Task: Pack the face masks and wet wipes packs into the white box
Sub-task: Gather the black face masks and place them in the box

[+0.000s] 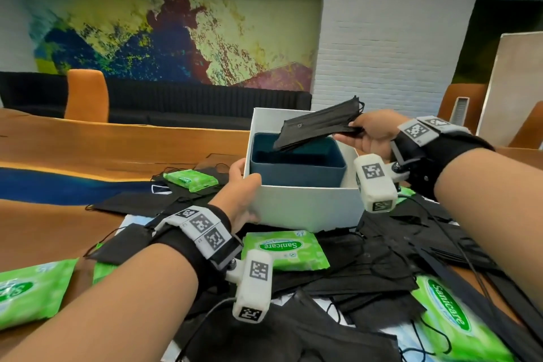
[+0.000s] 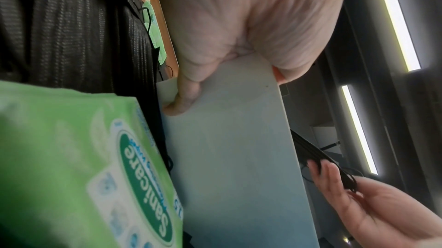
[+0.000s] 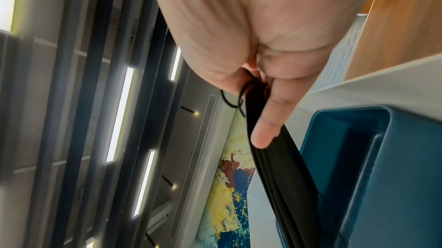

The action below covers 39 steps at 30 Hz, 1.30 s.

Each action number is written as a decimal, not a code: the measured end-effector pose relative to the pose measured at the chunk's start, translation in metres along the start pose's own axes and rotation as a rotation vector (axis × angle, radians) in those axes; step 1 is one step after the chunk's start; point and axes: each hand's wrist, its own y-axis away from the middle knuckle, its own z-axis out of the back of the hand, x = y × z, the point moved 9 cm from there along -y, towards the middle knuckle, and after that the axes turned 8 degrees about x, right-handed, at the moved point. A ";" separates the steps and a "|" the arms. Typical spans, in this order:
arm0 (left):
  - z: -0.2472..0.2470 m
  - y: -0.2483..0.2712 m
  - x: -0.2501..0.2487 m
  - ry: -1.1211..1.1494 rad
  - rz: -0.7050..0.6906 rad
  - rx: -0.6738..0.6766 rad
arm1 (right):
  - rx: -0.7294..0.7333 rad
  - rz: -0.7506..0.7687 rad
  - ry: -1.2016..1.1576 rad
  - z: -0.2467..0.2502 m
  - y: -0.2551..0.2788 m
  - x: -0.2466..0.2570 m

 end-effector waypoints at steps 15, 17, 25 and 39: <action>-0.002 0.007 0.002 0.043 -0.074 0.098 | 0.019 -0.180 0.575 -0.003 -0.044 -0.033; -0.003 0.006 0.000 0.039 -0.085 0.100 | 0.022 -0.183 0.654 -0.001 -0.044 -0.032; -0.003 0.008 0.001 0.018 -0.076 0.085 | 0.041 -0.285 0.754 -0.010 -0.046 -0.039; -0.004 0.003 -0.008 -0.023 0.034 0.069 | 0.094 0.039 0.692 -0.024 0.024 0.013</action>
